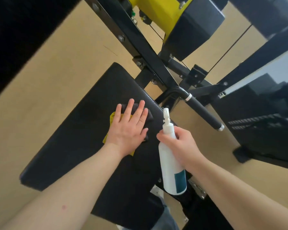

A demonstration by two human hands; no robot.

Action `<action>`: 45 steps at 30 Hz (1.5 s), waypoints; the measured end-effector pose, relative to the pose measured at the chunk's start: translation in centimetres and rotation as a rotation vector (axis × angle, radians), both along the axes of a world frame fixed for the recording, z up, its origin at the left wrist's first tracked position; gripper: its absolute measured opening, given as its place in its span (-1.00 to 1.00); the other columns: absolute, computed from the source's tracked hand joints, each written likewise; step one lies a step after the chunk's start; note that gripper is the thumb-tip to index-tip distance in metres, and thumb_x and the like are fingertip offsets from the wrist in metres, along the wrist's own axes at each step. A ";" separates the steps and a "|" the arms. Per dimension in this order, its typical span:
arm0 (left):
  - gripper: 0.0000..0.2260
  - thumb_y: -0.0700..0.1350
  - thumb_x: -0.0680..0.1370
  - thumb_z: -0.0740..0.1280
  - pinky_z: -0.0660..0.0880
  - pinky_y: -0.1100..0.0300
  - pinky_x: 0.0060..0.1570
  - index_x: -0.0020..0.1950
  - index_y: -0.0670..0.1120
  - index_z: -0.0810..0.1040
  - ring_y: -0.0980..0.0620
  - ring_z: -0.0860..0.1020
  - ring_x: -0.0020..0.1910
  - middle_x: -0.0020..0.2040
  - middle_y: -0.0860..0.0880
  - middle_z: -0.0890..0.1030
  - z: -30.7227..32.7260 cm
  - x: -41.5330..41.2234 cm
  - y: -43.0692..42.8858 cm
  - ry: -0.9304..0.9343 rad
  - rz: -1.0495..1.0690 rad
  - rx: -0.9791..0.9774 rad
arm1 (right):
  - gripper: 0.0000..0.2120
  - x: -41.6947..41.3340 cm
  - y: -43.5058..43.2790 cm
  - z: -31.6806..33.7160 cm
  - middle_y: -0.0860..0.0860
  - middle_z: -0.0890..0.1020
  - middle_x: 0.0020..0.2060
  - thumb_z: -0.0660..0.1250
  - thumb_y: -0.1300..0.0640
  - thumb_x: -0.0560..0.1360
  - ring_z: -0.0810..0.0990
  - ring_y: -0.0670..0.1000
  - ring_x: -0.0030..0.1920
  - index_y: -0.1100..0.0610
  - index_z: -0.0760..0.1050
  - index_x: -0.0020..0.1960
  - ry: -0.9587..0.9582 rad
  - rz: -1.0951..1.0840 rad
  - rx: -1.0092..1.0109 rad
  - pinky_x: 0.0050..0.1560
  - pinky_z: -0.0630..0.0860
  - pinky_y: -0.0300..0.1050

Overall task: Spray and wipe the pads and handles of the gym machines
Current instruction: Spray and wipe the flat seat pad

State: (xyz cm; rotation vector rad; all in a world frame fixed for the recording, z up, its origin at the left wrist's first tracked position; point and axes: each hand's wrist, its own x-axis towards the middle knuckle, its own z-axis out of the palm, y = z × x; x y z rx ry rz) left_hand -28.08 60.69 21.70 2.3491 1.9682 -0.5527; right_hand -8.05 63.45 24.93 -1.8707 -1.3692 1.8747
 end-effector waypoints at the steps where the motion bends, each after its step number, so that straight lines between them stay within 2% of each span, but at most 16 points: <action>1: -0.39 0.18 0.68 -0.08 -0.16 -0.32 0.53 0.67 -0.09 0.00 -0.30 -0.13 0.64 0.68 -0.14 -0.11 0.2 -0.6 1.5 0.004 0.044 0.034 | -0.83 -0.5 0.4 -0.1 -0.01 0.69 -0.22 0.50 -0.07 0.48 0.70 0.09 -0.13 0.01 0.62 -0.10 0.011 0.004 0.001 0.00 0.69 0.22; 3: -0.40 0.17 0.69 -0.10 -0.11 -0.34 0.53 0.67 -0.08 -0.03 -0.31 -0.10 0.63 0.68 -0.14 -0.10 0.8 -1.9 4.8 0.006 0.156 0.110 | -0.87 -1.5 1.0 -0.2 -0.06 0.68 -0.22 0.49 -0.07 0.48 0.70 0.05 -0.15 -0.02 0.62 -0.11 0.032 0.014 0.007 0.00 0.69 0.16; 7: -0.45 0.14 0.68 -0.03 0.11 -0.37 0.49 0.64 -0.04 0.13 -0.34 0.06 0.61 0.67 -0.16 0.04 1.8 -3.5 9.8 -0.051 0.391 0.229 | -0.88 -3.0 2.1 -0.2 -0.04 0.70 -0.16 0.47 -0.06 0.49 0.71 0.03 -0.12 -0.07 0.60 -0.02 0.095 -0.035 0.030 0.02 0.70 0.14; 10: -0.48 0.12 0.68 -0.02 0.15 -0.33 0.51 0.62 -0.01 0.20 -0.32 0.10 0.60 0.66 -0.18 0.06 2.0 -3.1 10.6 -0.087 0.473 0.280 | -0.83 -3.2 2.6 -0.1 -0.02 0.69 -0.13 0.47 -0.07 0.50 0.72 0.04 -0.11 -0.09 0.56 0.04 0.127 -0.079 0.022 0.01 0.71 0.14; 15: -0.41 0.19 0.68 -0.06 -0.04 -0.30 0.56 0.67 -0.02 0.01 -0.31 -0.12 0.63 0.67 -0.20 -0.10 0.8 0.3 5.7 -0.060 0.274 0.195 | -0.86 -1.9 2.3 0.2 -0.03 0.69 -0.17 0.48 -0.05 0.51 0.71 0.02 -0.13 -0.04 0.59 -0.01 0.131 -0.147 0.021 0.02 0.71 0.12; 18: -0.40 0.18 0.69 -0.05 -0.14 -0.27 0.56 0.67 -0.05 -0.01 -0.28 -0.14 0.64 0.68 -0.18 -0.10 -0.5 2.9 1.8 -0.095 0.122 0.106 | -0.84 -0.4 1.5 0.0 -0.07 0.68 -0.16 0.48 -0.06 0.53 0.70 -0.01 -0.14 -0.07 0.56 0.05 0.116 -0.182 0.041 -0.02 0.72 0.07; 22: -0.40 0.11 0.68 0.09 -0.13 -0.21 0.57 0.67 -0.07 0.03 -0.24 -0.10 0.64 0.68 -0.15 -0.04 -2.1 4.2 -1.3 -0.106 -0.118 0.007 | -0.52 1.1 -0.3 -0.3 -0.10 0.64 0.04 0.50 -0.07 0.52 0.69 -0.05 -0.05 -0.19 0.35 0.34 0.101 -0.202 -0.023 -0.06 0.66 -0.07; 24: -0.37 0.07 0.66 0.19 -0.09 -0.19 0.58 0.66 -0.09 0.06 -0.23 -0.06 0.64 0.68 -0.14 -0.01 -2.0 3.4 -1.5 -0.108 -0.109 0.037 | -0.34 1.7 -1.4 -0.6 -0.14 0.63 0.04 0.51 -0.05 0.51 0.70 -0.02 -0.04 -0.33 0.23 0.45 0.127 -0.220 -0.091 -0.05 0.67 -0.06; 25: -0.37 0.05 0.66 0.19 -0.09 -0.19 0.58 0.66 -0.10 0.05 -0.24 -0.07 0.64 0.68 -0.15 -0.05 -1.7 2.6 -1.7 -0.101 -0.031 0.073 | -0.36 1.9 -2.1 -0.7 -0.12 0.64 0.02 0.51 -0.03 0.50 0.71 0.01 -0.04 -0.36 0.26 0.44 0.143 -0.211 -0.129 -0.02 0.69 0.01; 28: -0.39 0.06 0.68 0.09 -0.11 -0.20 0.58 0.66 -0.16 0.02 -0.30 -0.15 0.63 0.67 -0.19 -0.19 -0.5 -0.3 -2.3 -0.089 0.304 0.181 | -0.64 2.2 -4.3 -0.6 0.05 0.71 -0.04 0.53 -0.07 0.38 0.73 0.09 -0.06 -0.17 0.57 0.15 0.199 -0.173 -0.196 0.09 0.69 0.26; 30: -0.42 0.04 0.69 0.07 -0.07 -0.24 0.58 0.66 -0.17 0.08 -0.33 -0.13 0.63 0.67 -0.20 -0.15 0.3 -1.9 -2.4 -0.102 0.375 0.210 | -0.69 2.0 -5.9 -0.5 0.10 0.72 -0.07 0.51 -0.11 0.31 0.72 0.07 -0.14 -0.06 0.62 0.02 0.213 -0.175 -0.214 0.10 0.68 0.27; 35: -0.62 -0.02 0.73 0.06 -0.06 -0.25 0.59 0.50 -0.07 0.42 -0.27 -0.03 0.64 0.67 -0.08 0.10 0.2 -0.9 -0.3 -0.277 0.423 0.296 | -0.67 1.8 -9.5 -1.5 0.13 0.72 -0.02 0.52 -0.06 0.37 0.72 0.03 -0.15 -0.08 0.61 0.11 0.329 -0.326 -0.259 0.05 0.69 0.17; 37: -0.61 0.01 0.73 0.03 -0.04 -0.26 0.58 0.47 -0.05 0.46 -0.27 -0.01 0.64 0.66 -0.08 0.13 0.0 0.1 0.6 -0.292 0.349 0.293 | -0.78 1.8 -10.5 -2.1 0.13 0.71 -0.03 0.53 -0.04 0.43 0.71 0.03 -0.16 -0.05 0.61 0.04 0.297 -0.376 -0.235 0.03 0.70 0.17; 39: -0.59 0.04 0.75 -0.02 -0.01 -0.29 0.57 0.48 -0.01 0.46 -0.30 0.02 0.63 0.66 -0.10 0.14 -0.5 1.4 0.9 -0.262 0.185 0.259 | -0.77 2.0 -11.4 -2.8 0.15 0.70 -0.04 0.52 -0.03 0.46 0.71 0.06 -0.16 0.00 0.59 0.05 0.296 -0.466 -0.236 0.04 0.69 0.24; 42: -0.54 0.11 0.75 -0.10 0.01 -0.37 0.52 0.57 0.08 0.36 -0.40 0.01 0.60 0.67 -0.15 0.10 -1.8 4.5 0.2 -0.166 0.002 0.180 | -0.70 3.0 -12.5 -3.5 0.17 0.70 -0.07 0.53 -0.03 0.43 0.71 0.16 -0.11 -0.03 0.58 0.13 0.365 -0.669 -0.261 0.09 0.64 0.41; 45: -0.51 0.15 0.73 -0.15 -0.04 -0.40 0.51 0.61 0.13 0.26 -0.42 -0.05 0.60 0.68 -0.15 0.03 -3.4 8.7 -0.8 -0.117 -0.109 0.085 | -0.77 4.9 -13.2 -3.7 0.21 0.67 -0.07 0.49 0.08 0.55 0.68 0.18 -0.11 -0.06 0.56 0.18 0.407 -0.831 -0.211 0.09 0.64 0.41</action>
